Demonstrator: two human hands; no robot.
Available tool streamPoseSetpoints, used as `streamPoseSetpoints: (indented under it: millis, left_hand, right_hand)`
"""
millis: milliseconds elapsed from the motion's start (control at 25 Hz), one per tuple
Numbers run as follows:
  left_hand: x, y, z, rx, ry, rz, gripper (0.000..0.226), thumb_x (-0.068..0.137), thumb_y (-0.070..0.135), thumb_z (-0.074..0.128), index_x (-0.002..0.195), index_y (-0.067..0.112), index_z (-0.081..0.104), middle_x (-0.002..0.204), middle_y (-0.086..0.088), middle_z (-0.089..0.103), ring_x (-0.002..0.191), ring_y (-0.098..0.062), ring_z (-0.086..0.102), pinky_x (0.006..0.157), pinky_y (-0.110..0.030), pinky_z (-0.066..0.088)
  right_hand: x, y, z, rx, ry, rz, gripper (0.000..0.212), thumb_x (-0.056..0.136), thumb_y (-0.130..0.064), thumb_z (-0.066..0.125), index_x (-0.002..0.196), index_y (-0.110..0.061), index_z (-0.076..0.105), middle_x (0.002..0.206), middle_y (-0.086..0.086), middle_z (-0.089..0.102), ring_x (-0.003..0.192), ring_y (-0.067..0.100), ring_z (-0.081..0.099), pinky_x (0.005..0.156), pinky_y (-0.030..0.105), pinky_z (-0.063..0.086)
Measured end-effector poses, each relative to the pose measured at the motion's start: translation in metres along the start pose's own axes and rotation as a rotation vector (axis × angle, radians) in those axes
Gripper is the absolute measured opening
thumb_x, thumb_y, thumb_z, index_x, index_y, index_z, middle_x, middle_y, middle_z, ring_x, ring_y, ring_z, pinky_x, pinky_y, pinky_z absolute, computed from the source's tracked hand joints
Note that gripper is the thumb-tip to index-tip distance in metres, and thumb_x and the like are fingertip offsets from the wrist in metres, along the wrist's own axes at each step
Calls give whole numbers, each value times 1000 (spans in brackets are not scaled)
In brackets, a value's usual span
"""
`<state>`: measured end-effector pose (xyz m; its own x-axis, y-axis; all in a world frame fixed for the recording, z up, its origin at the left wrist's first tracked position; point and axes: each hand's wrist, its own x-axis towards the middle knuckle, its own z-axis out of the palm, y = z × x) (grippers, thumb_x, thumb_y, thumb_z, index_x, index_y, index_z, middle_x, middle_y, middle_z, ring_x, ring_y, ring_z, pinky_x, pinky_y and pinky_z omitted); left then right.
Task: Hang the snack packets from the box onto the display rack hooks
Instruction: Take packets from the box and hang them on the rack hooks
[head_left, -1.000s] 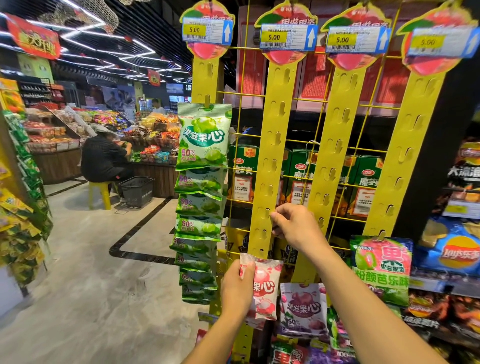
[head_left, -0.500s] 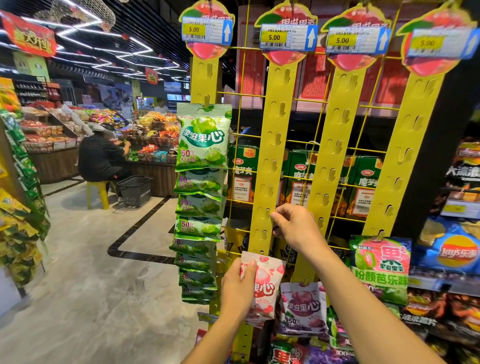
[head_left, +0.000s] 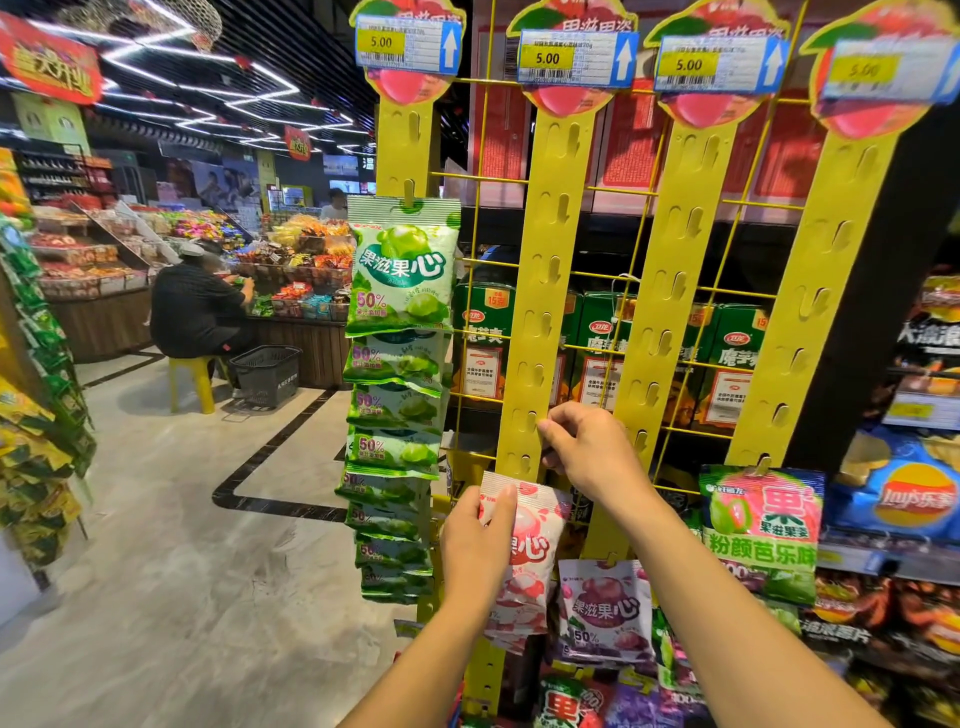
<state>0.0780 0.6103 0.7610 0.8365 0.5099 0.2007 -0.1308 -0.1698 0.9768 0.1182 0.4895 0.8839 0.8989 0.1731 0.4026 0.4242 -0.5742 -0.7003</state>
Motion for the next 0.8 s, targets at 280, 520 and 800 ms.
streamPoseSetpoints:
  millis: [280, 520, 800]
  left_hand:
    - [2, -7, 7, 18, 46, -48, 37, 97, 47, 65, 75, 18, 61, 69, -3, 67, 64, -23, 64, 57, -35, 43]
    - [0, -19, 10, 64, 52, -82, 39, 96, 53, 64, 79, 17, 64, 72, -3, 69, 71, -27, 69, 60, -46, 52]
    - [-4, -21, 6, 25, 53, -60, 38, 95, 52, 66, 81, 17, 67, 74, -3, 71, 74, -29, 70, 63, -52, 56]
  right_hand:
    - [1, 1, 0, -1, -4, -6, 18, 101, -29, 59, 83, -29, 63, 76, -5, 69, 67, 14, 71, 72, 46, 62]
    - [0, 1, 1, -7, -3, -16, 15, 101, -30, 58, 87, -28, 64, 78, -6, 69, 69, 13, 70, 73, 44, 62]
    - [-1, 2, 1, -2, 0, -15, 14, 101, -30, 58, 88, -28, 64, 78, -6, 69, 72, 14, 70, 73, 44, 62]
